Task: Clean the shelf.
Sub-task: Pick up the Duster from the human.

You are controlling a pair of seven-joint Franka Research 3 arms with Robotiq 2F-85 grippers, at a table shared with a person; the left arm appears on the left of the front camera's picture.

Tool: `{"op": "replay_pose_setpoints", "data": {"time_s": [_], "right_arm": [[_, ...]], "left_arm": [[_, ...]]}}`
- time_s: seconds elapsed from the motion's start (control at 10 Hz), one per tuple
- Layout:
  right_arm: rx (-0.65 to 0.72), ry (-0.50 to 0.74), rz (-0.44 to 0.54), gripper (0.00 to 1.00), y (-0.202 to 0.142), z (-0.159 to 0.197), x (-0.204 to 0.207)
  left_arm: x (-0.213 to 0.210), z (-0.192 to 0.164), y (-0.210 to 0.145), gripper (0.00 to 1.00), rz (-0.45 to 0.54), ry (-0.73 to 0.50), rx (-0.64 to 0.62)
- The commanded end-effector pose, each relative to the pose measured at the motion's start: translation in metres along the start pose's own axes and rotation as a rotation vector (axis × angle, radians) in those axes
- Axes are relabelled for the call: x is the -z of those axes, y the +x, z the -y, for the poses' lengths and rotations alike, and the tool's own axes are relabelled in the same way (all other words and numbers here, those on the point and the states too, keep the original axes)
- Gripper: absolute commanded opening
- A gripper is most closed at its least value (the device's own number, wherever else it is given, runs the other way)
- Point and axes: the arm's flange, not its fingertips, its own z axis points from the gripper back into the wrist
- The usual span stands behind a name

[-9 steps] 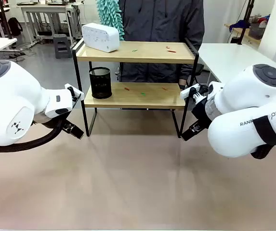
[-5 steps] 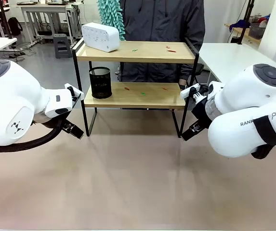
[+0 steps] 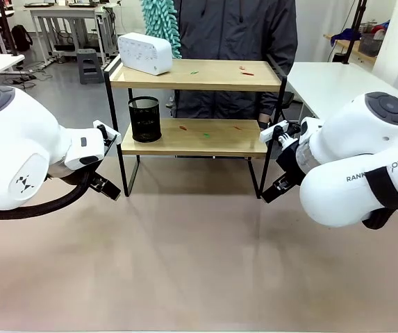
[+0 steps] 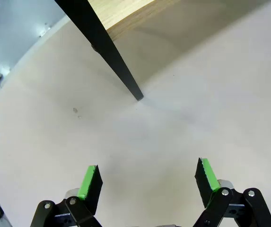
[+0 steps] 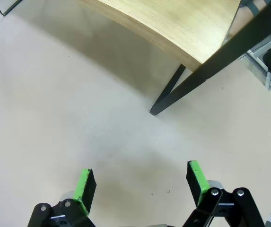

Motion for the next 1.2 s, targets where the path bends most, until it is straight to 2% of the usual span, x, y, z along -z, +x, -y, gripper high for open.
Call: {"op": "replay_pose_setpoints", "data": {"time_s": [0.0, 0.1, 0.2, 0.3, 0.4, 0.5, 0.6, 0.7, 0.8, 0.9, 1.0, 1.1], "right_arm": [[0.001, 0.0, 0.0, 1.0, 0.0, 0.0, 0.0], [0.0, 0.0, 0.0, 1.0, 0.0, 0.0, 0.0], [-0.007, 0.075, -0.012, 1.0, 0.01, -0.001, -0.043], [0.241, 0.161, -0.03, 1.0, 0.015, 0.008, -0.123], [0.375, 0.283, 0.047, 1.0, 0.0, 0.024, -0.188], [0.467, 0.365, 0.132, 1.0, -0.028, 0.051, -0.233], [0.543, 0.479, 0.194, 1.0, -0.072, 0.088, -0.258], [0.572, 0.672, 0.268, 1.0, -0.103, 0.108, -0.265], [0.736, 0.762, 0.379, 1.0, -0.151, 0.138, -0.259], [0.871, 0.817, 0.466, 1.0, -0.19, 0.155, -0.241], [0.975, 0.859, 0.506, 1.0, -0.223, 0.166, -0.216], [1.08, 0.883, 0.509, 1.0, -0.247, 0.174, -0.191]], "left_arm": [[0.0, 0.0, 0.0, 1.0, 0.0, 0.0, 0.001], [0.0, 0.0, 0.0, 1.0, 0.0, 0.0, 0.0], [-0.04, 0.009, 0.009, 1.0, 0.06, -0.114, 0.096], [-0.107, 0.009, 0.012, 1.0, 0.044, -0.256, 0.025], [-0.15, 0.0, 0.004, 1.0, 0.056, -0.3, -0.05], [-0.194, -0.022, -0.022, 1.0, 0.144, -0.346, -0.115], [-0.221, -0.054, -0.054, 1.0, 0.243, -0.43, -0.224], [-0.23, -0.077, -0.079, 1.0, 0.313, -0.492, -0.31], [-0.228, -0.109, -0.121, 1.0, 0.434, -0.618, -0.413], [-0.213, -0.14, -0.158, 1.0, 0.553, -0.727, -0.512], [-0.189, -0.161, -0.192, 1.0, 0.644, -0.775, -0.63], [-0.164, -0.179, -0.221, 1.0, 0.683, -0.816, -0.761]]}}
